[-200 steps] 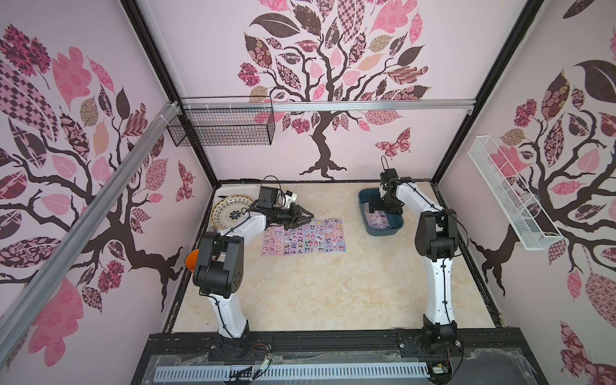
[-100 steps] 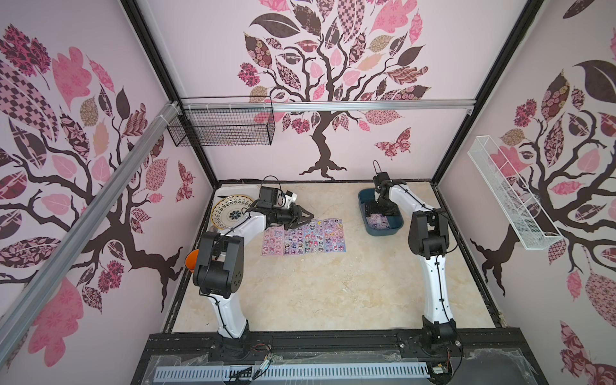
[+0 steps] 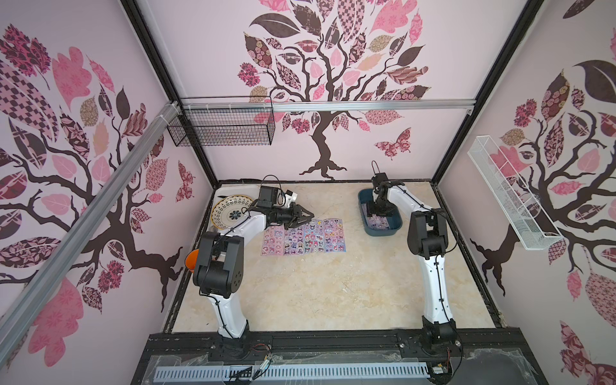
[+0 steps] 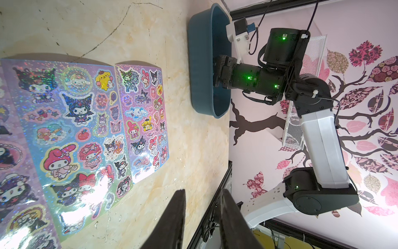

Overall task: Take the stickers out of the storage box
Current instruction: Pick up the sticker from the storage box.

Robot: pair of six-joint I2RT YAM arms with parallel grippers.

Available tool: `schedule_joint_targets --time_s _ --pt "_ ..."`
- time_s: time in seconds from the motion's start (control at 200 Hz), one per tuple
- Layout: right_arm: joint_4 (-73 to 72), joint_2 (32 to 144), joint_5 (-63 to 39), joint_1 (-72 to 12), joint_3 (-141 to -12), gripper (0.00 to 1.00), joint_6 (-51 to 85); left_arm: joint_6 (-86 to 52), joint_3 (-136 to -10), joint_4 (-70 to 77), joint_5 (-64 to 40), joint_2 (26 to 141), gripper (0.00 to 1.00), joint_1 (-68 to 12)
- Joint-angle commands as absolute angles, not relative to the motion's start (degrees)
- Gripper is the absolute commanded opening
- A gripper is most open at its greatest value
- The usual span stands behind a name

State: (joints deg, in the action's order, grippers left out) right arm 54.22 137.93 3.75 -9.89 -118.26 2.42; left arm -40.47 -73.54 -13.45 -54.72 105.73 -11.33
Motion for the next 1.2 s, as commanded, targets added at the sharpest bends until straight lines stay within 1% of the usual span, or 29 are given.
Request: schedule_joint_targets --time_s 0.0,0.08,0.17,0.38,0.495,1.02,1.195 --pt "52.19 135.99 3.17 -9.54 -114.81 0.56 3.12 -39.45 -74.79 -13.84 -55.61 106.56 0.33 -11.45" --pt "51.49 134.95 2.19 -9.16 -114.11 0.47 3.58 -39.38 -74.78 -13.86 -55.63 106.48 0.33 -11.45" --pt "51.35 134.54 1.13 -8.71 -114.13 0.41 3.94 -39.43 -74.78 -13.88 -55.63 106.52 0.33 -11.43" --pt "50.89 132.52 -0.34 -8.47 -113.64 0.37 4.69 -39.30 -74.79 -13.88 -55.63 106.59 0.33 -11.45" --pt "50.44 130.31 -1.45 -8.27 -112.58 0.28 5.48 -39.34 -74.76 -13.86 -55.59 106.61 0.33 -11.49" --pt "49.03 121.32 -5.49 -7.52 -108.49 0.25 7.64 -39.38 -74.69 -13.89 -55.63 106.49 0.33 -11.54" --pt "47.23 118.80 -7.64 -7.53 -104.94 0.25 8.69 -39.29 -74.54 -13.89 -55.59 106.59 0.33 -11.82"
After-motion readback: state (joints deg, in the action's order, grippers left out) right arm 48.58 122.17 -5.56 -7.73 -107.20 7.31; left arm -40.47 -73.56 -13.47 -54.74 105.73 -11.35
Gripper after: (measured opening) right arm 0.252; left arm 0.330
